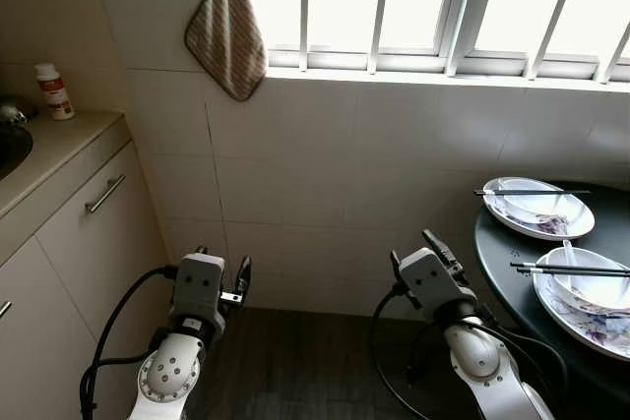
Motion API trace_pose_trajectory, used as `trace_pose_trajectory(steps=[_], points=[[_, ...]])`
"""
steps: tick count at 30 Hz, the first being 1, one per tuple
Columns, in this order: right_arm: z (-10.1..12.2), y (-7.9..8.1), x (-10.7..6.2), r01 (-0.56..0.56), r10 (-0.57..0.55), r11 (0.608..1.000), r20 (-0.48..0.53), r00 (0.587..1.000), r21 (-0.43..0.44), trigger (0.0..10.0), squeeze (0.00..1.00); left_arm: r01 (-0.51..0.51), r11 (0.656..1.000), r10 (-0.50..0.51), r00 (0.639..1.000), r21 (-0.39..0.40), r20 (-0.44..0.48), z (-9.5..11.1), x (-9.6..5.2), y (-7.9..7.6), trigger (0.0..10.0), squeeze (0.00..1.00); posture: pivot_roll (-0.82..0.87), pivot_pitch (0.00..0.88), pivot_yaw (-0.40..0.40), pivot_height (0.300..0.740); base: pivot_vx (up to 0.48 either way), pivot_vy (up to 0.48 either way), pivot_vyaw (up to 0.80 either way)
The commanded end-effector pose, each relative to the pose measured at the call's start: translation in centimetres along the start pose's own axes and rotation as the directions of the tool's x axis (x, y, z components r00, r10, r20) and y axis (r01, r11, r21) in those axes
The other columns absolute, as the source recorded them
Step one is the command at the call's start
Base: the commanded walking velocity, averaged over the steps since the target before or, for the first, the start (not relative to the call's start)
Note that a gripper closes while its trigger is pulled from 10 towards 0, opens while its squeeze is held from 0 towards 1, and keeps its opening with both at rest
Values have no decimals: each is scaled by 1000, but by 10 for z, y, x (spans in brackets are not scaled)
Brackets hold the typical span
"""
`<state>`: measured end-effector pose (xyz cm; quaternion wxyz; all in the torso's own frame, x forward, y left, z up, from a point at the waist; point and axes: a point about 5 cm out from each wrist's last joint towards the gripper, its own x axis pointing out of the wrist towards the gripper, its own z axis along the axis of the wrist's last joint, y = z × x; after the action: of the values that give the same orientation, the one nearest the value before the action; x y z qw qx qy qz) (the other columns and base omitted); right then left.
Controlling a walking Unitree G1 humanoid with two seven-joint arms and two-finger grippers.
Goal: Kitchen organization
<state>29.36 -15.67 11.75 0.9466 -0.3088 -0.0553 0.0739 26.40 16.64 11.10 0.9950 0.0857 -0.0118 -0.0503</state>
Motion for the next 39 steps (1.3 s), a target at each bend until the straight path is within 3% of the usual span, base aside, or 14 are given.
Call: trace_pose_trajectory(steps=[1,10,32,37,39], points=[[2,-3,3,5,-5,1000,5,1000,-14,10000,0,25,1000,-25,1000,15,-12,0,0,-3,10000,0,-15,0,-19,740,0,0,0],[4,3,4,-8,7,1000,16,1000,22,10000,0,67,997,-67,998,28,4,2,1,-7,10000,0,-18,0,-10,740,54,0,0],[12,8,5,-28,26,999,46,999,41,10000,0,89,994,-90,996,56,15,6,-1,-8,10000,0,-6,0,-18,740,330,0,0],[10,6,6,-12,11,1000,29,1000,18,10000,0,106,992,-108,994,62,25,7,-2,-11,10000,0,-6,0,-19,740,354,0,0],[5,1,7,26,-26,999,1,1000,-29,10000,0,120,990,-123,992,67,38,9,-2,-14,10000,0,-6,0,-20,740,0,0,0]])
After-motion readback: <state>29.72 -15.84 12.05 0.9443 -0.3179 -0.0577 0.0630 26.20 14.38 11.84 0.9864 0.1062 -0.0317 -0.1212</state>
